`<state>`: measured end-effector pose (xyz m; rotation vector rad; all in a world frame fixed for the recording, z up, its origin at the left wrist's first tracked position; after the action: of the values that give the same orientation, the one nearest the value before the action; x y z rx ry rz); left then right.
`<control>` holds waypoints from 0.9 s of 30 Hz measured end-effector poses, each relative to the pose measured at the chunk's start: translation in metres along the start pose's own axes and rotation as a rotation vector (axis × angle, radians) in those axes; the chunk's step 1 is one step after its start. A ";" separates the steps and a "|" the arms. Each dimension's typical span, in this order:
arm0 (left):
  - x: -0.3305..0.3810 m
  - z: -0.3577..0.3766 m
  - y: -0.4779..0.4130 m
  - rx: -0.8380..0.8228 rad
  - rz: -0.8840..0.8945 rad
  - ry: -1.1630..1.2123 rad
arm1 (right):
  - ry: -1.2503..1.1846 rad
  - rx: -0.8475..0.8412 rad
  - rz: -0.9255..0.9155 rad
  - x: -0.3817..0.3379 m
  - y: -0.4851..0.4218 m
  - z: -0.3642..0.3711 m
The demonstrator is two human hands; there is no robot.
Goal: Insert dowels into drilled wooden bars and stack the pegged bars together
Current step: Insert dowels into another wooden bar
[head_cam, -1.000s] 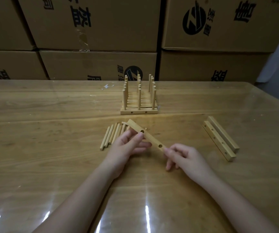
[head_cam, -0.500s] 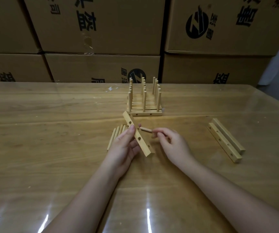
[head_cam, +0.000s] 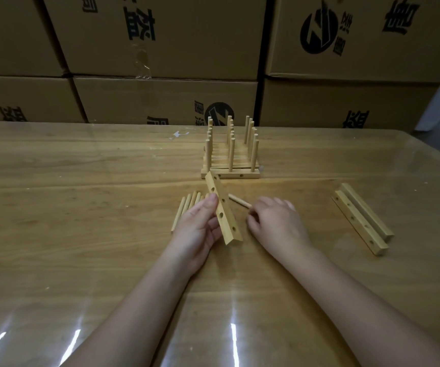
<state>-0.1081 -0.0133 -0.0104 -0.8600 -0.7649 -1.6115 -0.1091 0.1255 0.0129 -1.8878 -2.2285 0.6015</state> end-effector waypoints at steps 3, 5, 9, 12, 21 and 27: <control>-0.002 -0.001 -0.001 0.022 -0.012 -0.019 | 0.081 0.042 0.089 0.019 0.013 -0.011; -0.001 0.000 -0.001 0.026 -0.015 -0.007 | 0.052 0.079 0.124 0.024 0.021 -0.013; -0.001 0.000 0.002 0.019 -0.029 0.045 | -0.110 0.134 0.160 0.027 0.026 -0.010; 0.001 0.003 0.004 0.006 -0.029 0.043 | -0.414 0.130 0.305 0.044 0.023 -0.007; 0.007 0.008 0.005 0.028 0.038 0.040 | -1.339 0.065 0.484 0.053 0.014 -0.002; 0.004 0.007 0.005 -0.003 0.030 -0.023 | -1.428 0.084 0.478 0.053 0.013 -0.001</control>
<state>-0.1029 -0.0107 -0.0036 -0.8891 -0.7627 -1.5795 -0.1066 0.1785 0.0015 -2.2140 -2.0398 2.7276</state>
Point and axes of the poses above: each hand's wrist, its own y-axis away from the middle knuckle, its own z-axis out of the palm, x = y × z, the point moved 6 cm from there along -y, towards the middle knuckle, and after that the axes turned 5 degrees about x, right-handed, at the moved point
